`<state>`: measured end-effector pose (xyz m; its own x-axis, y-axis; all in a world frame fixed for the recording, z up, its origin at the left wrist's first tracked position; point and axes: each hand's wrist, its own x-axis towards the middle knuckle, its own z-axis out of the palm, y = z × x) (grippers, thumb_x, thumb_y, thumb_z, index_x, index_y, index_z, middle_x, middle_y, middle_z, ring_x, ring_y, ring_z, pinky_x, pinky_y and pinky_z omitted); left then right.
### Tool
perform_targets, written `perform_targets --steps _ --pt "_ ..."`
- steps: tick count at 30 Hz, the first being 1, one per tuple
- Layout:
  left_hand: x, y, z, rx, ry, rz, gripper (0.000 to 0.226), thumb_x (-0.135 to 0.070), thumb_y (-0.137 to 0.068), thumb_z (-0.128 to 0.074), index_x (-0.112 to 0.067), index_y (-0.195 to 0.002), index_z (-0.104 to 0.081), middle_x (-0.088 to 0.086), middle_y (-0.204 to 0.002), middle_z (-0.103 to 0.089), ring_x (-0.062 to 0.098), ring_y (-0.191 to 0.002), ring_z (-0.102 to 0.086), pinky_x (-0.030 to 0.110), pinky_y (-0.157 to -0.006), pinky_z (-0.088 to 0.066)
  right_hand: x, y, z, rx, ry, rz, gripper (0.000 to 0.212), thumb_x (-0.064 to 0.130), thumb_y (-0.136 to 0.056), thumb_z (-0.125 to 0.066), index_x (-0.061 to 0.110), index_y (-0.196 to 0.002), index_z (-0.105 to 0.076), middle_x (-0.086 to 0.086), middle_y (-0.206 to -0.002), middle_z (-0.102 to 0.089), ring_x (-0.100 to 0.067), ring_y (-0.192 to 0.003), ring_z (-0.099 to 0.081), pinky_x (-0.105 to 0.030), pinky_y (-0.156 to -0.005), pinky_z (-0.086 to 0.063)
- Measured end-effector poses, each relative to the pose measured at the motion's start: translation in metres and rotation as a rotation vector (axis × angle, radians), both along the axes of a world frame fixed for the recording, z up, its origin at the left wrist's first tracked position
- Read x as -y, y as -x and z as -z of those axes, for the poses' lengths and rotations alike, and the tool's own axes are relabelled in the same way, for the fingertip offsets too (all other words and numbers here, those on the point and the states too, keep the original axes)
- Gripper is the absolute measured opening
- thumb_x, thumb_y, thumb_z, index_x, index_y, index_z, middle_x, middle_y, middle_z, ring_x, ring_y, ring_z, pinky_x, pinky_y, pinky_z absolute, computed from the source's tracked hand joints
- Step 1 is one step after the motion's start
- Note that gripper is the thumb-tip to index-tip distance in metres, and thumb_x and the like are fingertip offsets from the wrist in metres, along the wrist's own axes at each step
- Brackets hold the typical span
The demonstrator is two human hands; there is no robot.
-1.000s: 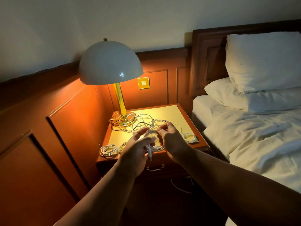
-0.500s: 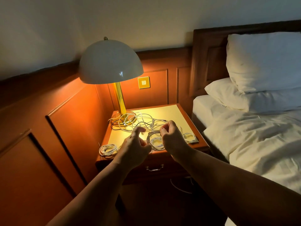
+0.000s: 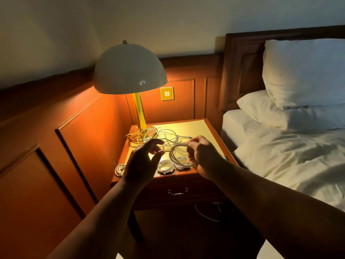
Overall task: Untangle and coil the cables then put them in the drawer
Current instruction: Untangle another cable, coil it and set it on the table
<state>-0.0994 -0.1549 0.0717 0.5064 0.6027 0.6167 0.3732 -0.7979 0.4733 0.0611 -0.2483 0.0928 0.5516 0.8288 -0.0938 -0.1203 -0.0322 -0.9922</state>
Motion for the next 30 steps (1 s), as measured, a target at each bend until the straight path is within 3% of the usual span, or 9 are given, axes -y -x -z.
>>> perform_targets --steps 2,4,7,9,13,16,20,25,30 --pt "0.005 -0.004 0.004 0.116 0.169 -0.028 0.007 -0.022 -0.091 -0.068 -0.024 -0.098 -0.065 -0.019 -0.081 -0.065 -0.010 -0.069 -0.062 0.009 -0.064 -0.050 -0.001 0.006 -0.005 -0.191 -0.085 0.008 0.011 0.005 -0.100 -0.043 0.010 -0.092 -0.050 -0.004 -0.069 -0.046 -0.016 -0.064 -0.042 -0.028 -0.060 -0.036" --pt "0.014 -0.010 0.008 0.344 0.499 0.012 0.006 -0.018 -0.091 -0.068 -0.022 -0.088 -0.067 -0.011 -0.078 -0.070 0.003 -0.075 -0.070 0.018 -0.068 -0.056 -0.003 0.010 -0.007 -0.304 -0.147 0.035 0.013 0.003 -0.099 -0.042 0.010 -0.093 -0.051 -0.004 -0.068 -0.047 -0.015 -0.064 -0.043 -0.029 -0.062 -0.037" --pt "0.029 -0.023 0.003 0.774 1.084 0.047 0.001 -0.014 -0.093 -0.065 -0.015 -0.093 -0.066 0.007 -0.089 -0.072 0.023 -0.090 -0.069 0.026 -0.070 -0.055 -0.006 0.018 -0.006 -0.387 -0.203 0.077 0.015 0.000 -0.099 -0.039 0.009 -0.096 -0.051 -0.005 -0.070 -0.047 -0.014 -0.063 -0.042 -0.027 -0.061 -0.037" --pt "0.034 -0.030 0.002 0.876 1.232 0.062 0.013 -0.020 -0.091 -0.067 -0.011 -0.101 -0.064 0.013 -0.099 -0.071 0.026 -0.097 -0.068 0.030 -0.075 -0.055 -0.007 0.023 -0.005 -0.427 -0.226 0.111 0.015 0.000 -0.099 -0.039 0.008 -0.099 -0.051 -0.005 -0.072 -0.046 -0.013 -0.064 -0.042 -0.026 -0.063 -0.037" --pt "0.040 -0.037 0.002 0.846 1.245 0.119 0.034 -0.010 -0.084 -0.074 -0.014 -0.113 -0.057 0.014 -0.103 -0.072 0.024 -0.094 -0.070 0.031 -0.076 -0.055 -0.006 0.029 0.000 -0.382 -0.202 0.142 0.016 0.000 -0.099 -0.041 0.011 -0.100 -0.051 -0.004 -0.074 -0.047 -0.012 -0.064 -0.043 -0.025 -0.062 -0.038" --pt "0.037 -0.034 -0.001 0.845 1.242 0.138 0.043 -0.006 -0.083 -0.072 -0.016 -0.119 -0.052 0.013 -0.099 -0.072 0.027 -0.098 -0.068 0.041 -0.088 -0.051 -0.003 0.031 0.002 -0.290 -0.141 0.137 0.018 -0.001 -0.098 -0.042 0.013 -0.101 -0.053 -0.005 -0.075 -0.052 -0.014 -0.067 -0.049 -0.028 -0.062 -0.038" --pt "0.034 -0.025 0.000 0.790 1.369 0.430 0.054 -0.007 -0.072 -0.070 -0.017 -0.121 -0.052 0.004 -0.083 -0.071 0.024 -0.092 -0.063 0.043 -0.084 -0.044 -0.001 0.027 -0.001 -0.224 -0.029 0.143 0.016 0.002 -0.098 -0.046 0.010 -0.094 -0.058 -0.006 -0.077 -0.057 -0.017 -0.074 -0.054 -0.033 -0.067 -0.041" --pt "0.034 -0.018 0.004 0.857 1.504 0.596 0.036 -0.018 -0.074 -0.055 -0.017 -0.111 -0.054 0.002 -0.076 -0.056 0.019 -0.076 -0.060 0.051 -0.096 -0.038 0.000 0.027 0.000 -0.227 0.001 0.106 0.022 0.003 -0.099 -0.043 0.010 -0.085 -0.059 -0.005 -0.069 -0.055 -0.017 -0.070 -0.051 -0.035 -0.071 -0.039" --pt "0.027 -0.017 -0.004 0.768 1.401 0.492 0.027 -0.012 -0.073 -0.063 -0.019 -0.097 -0.053 -0.001 -0.074 -0.050 0.015 -0.075 -0.052 0.045 -0.084 -0.041 0.003 0.026 0.000 -0.244 -0.001 0.027 0.022 0.004 -0.099 -0.042 0.011 -0.085 -0.059 -0.006 -0.074 -0.061 -0.021 -0.083 -0.058 -0.040 -0.082 -0.041"
